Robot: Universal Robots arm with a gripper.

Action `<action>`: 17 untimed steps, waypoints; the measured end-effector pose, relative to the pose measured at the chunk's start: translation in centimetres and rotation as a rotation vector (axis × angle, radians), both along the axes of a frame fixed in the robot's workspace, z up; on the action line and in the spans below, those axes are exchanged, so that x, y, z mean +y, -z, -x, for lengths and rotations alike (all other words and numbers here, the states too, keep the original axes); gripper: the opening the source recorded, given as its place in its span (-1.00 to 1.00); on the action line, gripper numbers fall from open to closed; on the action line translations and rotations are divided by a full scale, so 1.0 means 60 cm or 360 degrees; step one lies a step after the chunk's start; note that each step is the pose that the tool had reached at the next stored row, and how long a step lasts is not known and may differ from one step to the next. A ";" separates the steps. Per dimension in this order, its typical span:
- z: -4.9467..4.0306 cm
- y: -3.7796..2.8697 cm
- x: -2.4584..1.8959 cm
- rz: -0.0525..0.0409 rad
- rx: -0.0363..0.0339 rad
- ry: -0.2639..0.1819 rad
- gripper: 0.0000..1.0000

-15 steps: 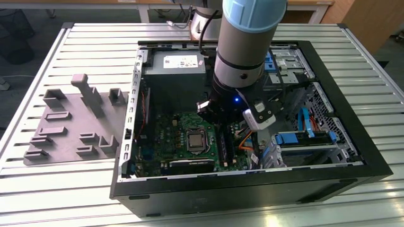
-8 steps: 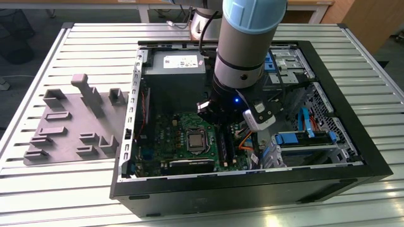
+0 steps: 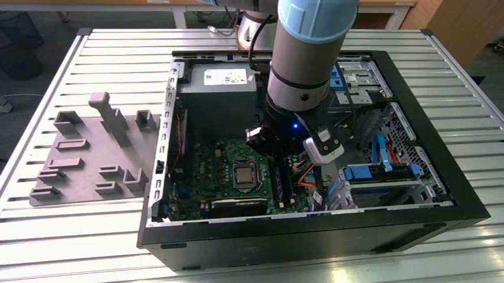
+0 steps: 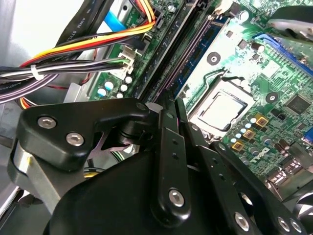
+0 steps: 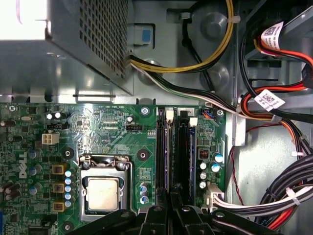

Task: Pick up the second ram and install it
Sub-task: 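Insert the second ram into the second slot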

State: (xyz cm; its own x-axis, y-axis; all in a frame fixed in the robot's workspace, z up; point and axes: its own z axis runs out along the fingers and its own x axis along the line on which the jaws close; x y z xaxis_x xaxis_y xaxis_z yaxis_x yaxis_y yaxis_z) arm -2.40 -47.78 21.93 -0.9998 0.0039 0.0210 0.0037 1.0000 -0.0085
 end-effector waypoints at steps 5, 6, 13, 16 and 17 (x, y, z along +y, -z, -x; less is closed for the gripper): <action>0.000 0.000 -0.0004 0.0000 0.0000 0.0000 -0.72; 0.000 0.000 -0.0005 0.0000 0.0000 0.0000 -0.72; -0.002 0.000 -0.0005 0.0000 0.0000 0.0007 -0.72; -0.003 0.001 -0.0005 0.0000 0.0000 0.0015 -0.72; -0.003 0.001 -0.0005 0.0000 0.0000 0.0018 -0.72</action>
State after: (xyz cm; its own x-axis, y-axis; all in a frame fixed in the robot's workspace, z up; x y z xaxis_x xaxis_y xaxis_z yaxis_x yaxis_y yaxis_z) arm -2.24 -47.81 21.87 -0.9997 0.0151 0.0210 0.0150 0.9999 -0.0085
